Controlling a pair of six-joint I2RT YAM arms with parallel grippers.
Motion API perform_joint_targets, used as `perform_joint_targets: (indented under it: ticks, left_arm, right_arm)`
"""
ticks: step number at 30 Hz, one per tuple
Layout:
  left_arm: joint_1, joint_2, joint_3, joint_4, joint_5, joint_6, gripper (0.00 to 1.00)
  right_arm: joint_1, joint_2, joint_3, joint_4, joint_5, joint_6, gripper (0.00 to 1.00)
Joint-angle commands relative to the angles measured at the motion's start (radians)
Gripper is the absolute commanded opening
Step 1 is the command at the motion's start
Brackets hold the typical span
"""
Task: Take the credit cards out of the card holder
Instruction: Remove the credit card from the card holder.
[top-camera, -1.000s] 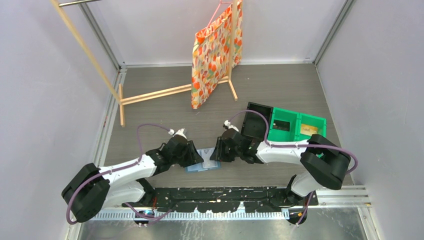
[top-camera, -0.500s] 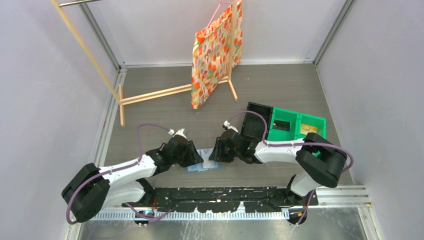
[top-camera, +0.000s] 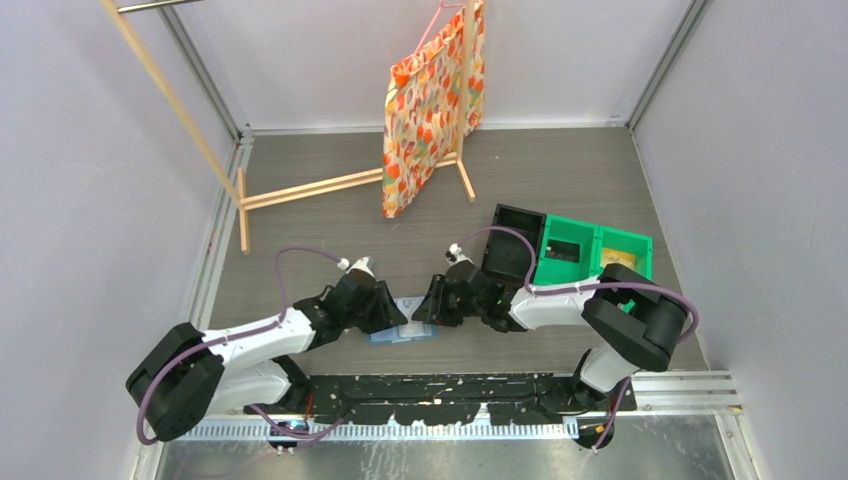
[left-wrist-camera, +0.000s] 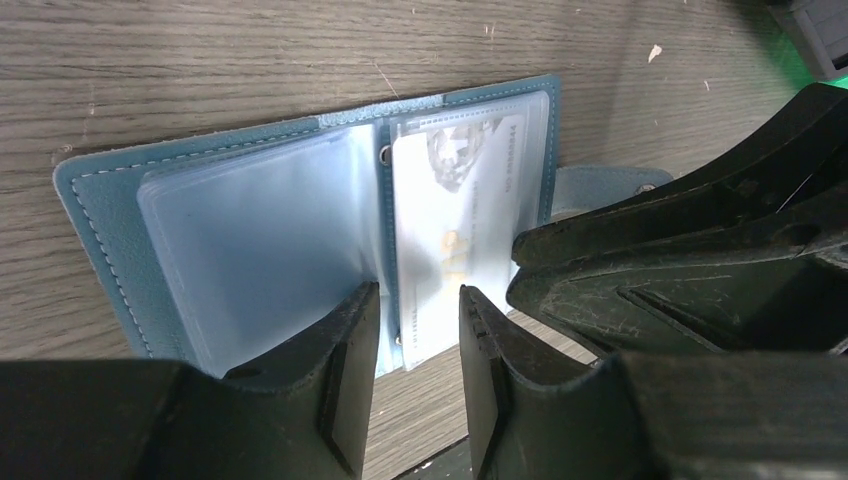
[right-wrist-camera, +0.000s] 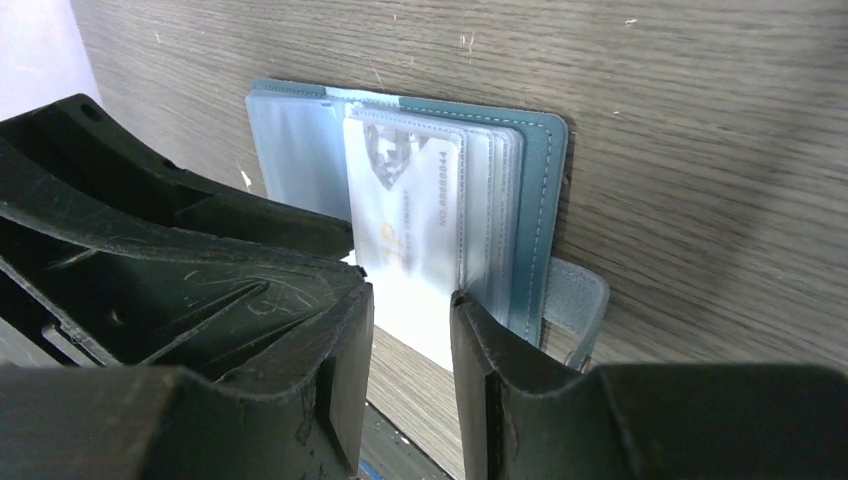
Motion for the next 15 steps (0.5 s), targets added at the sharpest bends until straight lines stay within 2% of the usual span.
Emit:
perform_joint_targets:
  ticks: [1,13,15]
  left_arm:
    - [0.004,0.022,-0.010,-0.009,-0.016,0.019,0.37]
    - [0.004,0.004,-0.008,-0.018,-0.018,0.024,0.36]
    - [0.004,-0.002,-0.009,-0.028,-0.023,0.020,0.33]
  right_arm:
    - [0.005,0.024,-0.006,0.124,-0.072,0.047,0.39]
    - [0.006,0.025,-0.012,0.236,-0.138,0.105,0.38]
    - [0.006,0.019,-0.019,0.235,-0.127,0.106,0.38]
